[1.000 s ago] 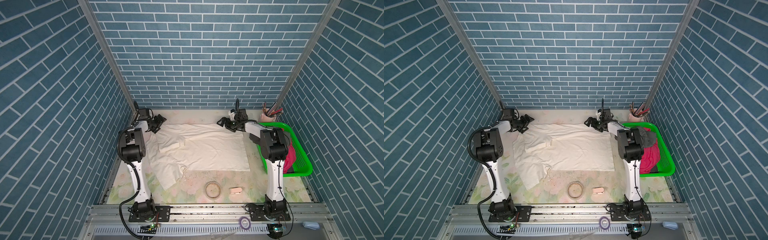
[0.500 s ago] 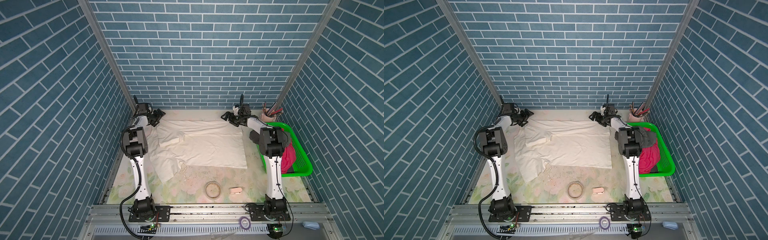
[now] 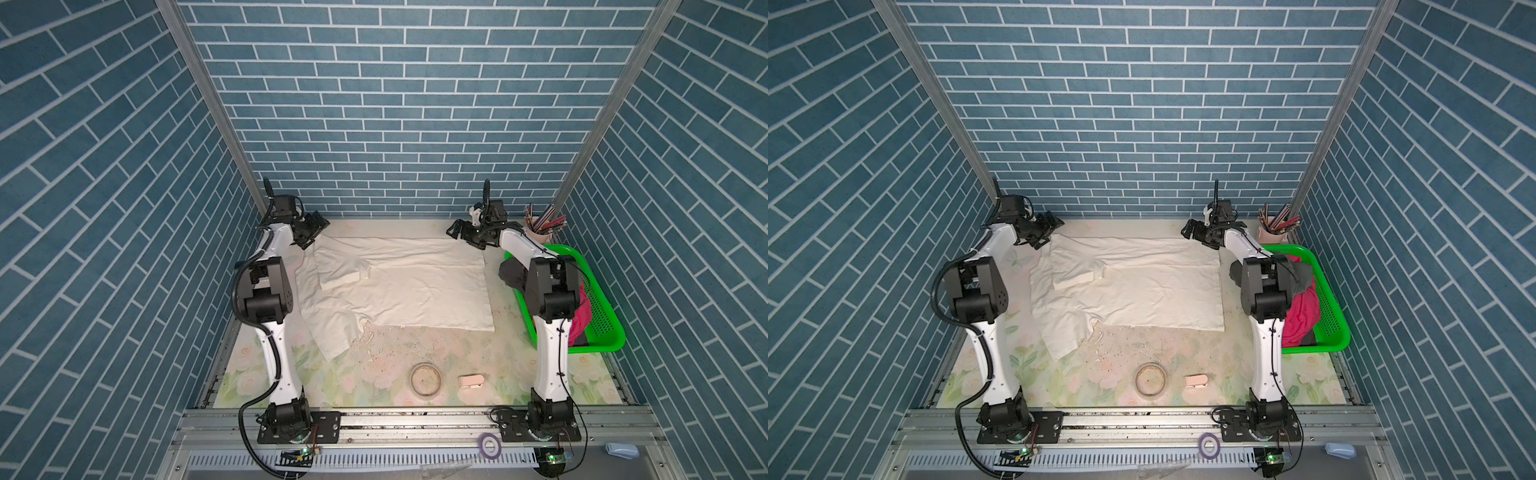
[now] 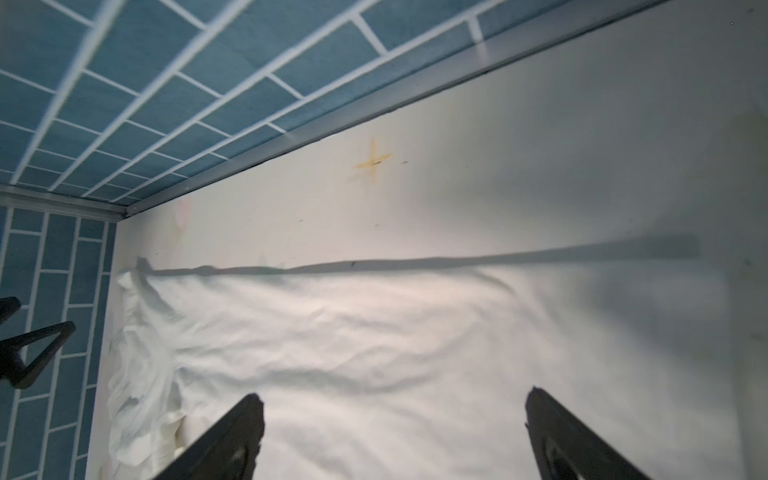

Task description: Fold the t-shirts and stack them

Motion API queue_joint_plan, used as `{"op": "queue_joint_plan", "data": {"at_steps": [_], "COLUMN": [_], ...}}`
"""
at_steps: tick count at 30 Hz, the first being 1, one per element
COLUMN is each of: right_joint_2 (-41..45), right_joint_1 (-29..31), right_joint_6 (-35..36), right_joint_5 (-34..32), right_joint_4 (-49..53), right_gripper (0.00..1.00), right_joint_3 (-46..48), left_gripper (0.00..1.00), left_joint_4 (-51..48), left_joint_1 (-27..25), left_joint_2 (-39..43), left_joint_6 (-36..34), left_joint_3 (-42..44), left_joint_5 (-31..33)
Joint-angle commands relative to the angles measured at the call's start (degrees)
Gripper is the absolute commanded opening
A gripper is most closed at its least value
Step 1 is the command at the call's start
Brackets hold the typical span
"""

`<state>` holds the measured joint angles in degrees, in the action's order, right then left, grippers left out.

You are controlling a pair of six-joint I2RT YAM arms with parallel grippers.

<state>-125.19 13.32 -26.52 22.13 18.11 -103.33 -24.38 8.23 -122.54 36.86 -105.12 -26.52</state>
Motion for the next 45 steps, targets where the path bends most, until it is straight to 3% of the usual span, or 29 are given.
{"op": "queue_joint_plan", "data": {"at_steps": [1,6,13,21,32,35,41,45], "right_joint_2": [11.56,25.51,47.66,60.45,58.98,57.64,55.83,52.79], "right_joint_1": [3.18,6.23,7.39,8.09,8.18,8.17,8.12,8.12], "right_joint_6": [1.33,-1.64,-7.98,-15.24,-23.62,-23.97,-20.32,-16.73], "right_joint_5": [-5.15,-12.61,-20.51,-17.49,-15.54,-15.88,-20.00,-19.61], "right_joint_4": [-1.71,-3.82,-1.86,-2.11,-13.01,-15.14,-16.30,-16.78], "right_gripper": [0.99,0.98,0.98,0.94,0.65,0.50,0.04,0.00], "right_joint_3": [7.03,26.41,54.44,74.81,82.65,82.75,79.02,74.31], "left_gripper": [0.89,0.89,0.88,0.89,0.89,0.89,0.89,0.88], "left_joint_4": [6.41,16.40,11.76,5.38,3.00,0.91,-6.13,-11.74], "left_joint_1": [-0.40,-3.21,-8.81,-11.61,-12.38,-12.42,-12.45,-12.40], "left_joint_2": [13.45,29.21,43.36,57.58,61.53,61.68,61.12,60.34], "left_joint_6": [2.26,6.38,1.93,-2.23,-0.79,1.09,5.65,9.10], "left_joint_3": [12.00,33.84,49.55,61.47,68.00,67.80,66.47,65.88], "left_joint_5": [1.35,-1.14,-1.97,4.65,6.65,8.67,15.95,19.31]}}
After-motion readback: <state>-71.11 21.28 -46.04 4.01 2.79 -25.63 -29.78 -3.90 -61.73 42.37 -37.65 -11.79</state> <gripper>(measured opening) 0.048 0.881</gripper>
